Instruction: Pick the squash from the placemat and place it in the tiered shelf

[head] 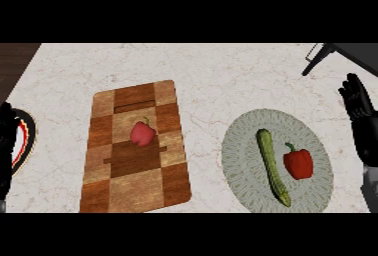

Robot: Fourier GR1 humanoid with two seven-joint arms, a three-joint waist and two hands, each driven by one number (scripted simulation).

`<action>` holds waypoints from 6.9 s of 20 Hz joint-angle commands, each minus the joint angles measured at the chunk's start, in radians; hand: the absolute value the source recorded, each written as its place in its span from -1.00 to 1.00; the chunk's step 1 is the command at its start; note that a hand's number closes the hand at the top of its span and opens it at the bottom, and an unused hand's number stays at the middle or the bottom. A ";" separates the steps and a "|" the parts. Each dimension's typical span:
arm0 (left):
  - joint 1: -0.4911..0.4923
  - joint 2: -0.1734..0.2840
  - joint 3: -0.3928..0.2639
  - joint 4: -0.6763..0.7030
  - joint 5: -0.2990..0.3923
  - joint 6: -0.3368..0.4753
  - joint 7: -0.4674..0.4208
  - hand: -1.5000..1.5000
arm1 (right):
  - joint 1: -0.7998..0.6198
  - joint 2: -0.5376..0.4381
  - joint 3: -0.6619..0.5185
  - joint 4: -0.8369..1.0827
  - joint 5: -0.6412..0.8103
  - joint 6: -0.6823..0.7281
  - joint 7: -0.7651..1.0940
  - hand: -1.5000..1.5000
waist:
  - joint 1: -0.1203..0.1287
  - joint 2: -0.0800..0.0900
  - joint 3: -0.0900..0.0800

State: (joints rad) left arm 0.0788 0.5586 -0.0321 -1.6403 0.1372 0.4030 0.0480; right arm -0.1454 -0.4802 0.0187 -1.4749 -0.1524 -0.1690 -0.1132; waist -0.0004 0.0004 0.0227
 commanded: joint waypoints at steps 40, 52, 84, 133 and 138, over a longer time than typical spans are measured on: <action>0.008 -0.097 -0.026 0.180 0.147 -0.294 -0.007 0.00 | -0.029 0.389 0.430 -0.315 1.248 0.671 1.346 -1.00 | 0.005 -0.003 -0.025; -0.038 -0.079 0.049 0.263 0.159 -0.356 -0.023 0.00 | -0.017 0.427 0.330 -0.211 1.320 0.689 1.245 -1.00 | 0.004 0.000 -0.023; -0.062 -0.216 0.124 0.222 -0.018 -0.393 0.042 0.00 | 0.100 0.373 0.245 -0.058 1.439 0.487 0.920 1.00 | 0.000 -0.001 -0.022; -0.094 -0.212 0.215 0.221 -0.017 -0.491 0.079 0.00 | -0.941 -0.056 -0.331 -0.069 1.234 0.649 1.123 1.00 | 0.006 0.000 -0.024; -0.055 -0.233 0.201 0.161 -0.024 -0.488 0.089 0.00 | -0.955 -0.127 -0.349 0.077 1.245 0.613 1.031 1.00 | 0.012 0.000 -0.023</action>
State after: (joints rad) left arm 0.0244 0.3235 0.1642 -1.4567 0.1056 -0.0750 0.1197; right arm -1.0750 -0.5627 -0.3262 -1.5024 1.0774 0.4485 0.9161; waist 0.0074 -0.0008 -0.0011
